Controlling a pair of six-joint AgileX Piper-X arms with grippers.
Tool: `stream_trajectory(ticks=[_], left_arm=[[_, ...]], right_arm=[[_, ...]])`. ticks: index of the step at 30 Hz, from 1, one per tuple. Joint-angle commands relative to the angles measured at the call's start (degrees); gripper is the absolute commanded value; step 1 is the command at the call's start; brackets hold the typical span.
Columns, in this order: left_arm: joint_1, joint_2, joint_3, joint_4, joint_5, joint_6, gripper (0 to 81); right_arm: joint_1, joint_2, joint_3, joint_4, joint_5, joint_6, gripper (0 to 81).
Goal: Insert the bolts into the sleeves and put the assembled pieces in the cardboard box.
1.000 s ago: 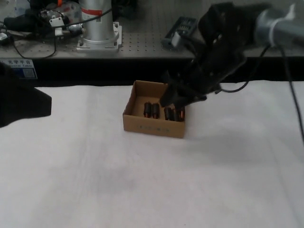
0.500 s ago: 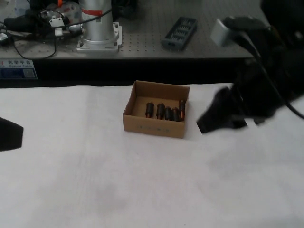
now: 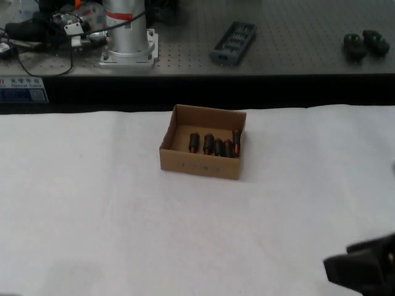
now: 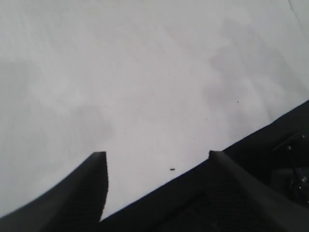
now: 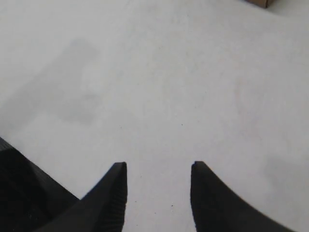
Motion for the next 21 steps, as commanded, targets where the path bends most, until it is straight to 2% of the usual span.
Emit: stream_trajectory(ticks=[1, 8, 15, 21], left_arm=[[-0.26, -4.99, 11.83, -7.57, 4.13, -9.62, 44.0], [-0.26, -5.90, 20.12, -14.37, 5.79, -12.22, 44.0], [-0.26, -5.90, 24.79, -20.26, 5.73, -12.44, 44.0], [-0.26, -5.90, 29.40, -23.12, 5.91, -12.44, 44.0]], right_arm=[[0.08, -0.04, -0.32, -0.60, 0.48, 1.27, 32.1], [0.08, -5.68, 8.86, -2.61, 0.97, 8.15, 32.1], [0.08, -5.73, 17.71, -10.98, 0.97, 16.13, 32.1], [0.08, -5.73, 22.68, -13.91, 0.84, 18.98, 32.1]])
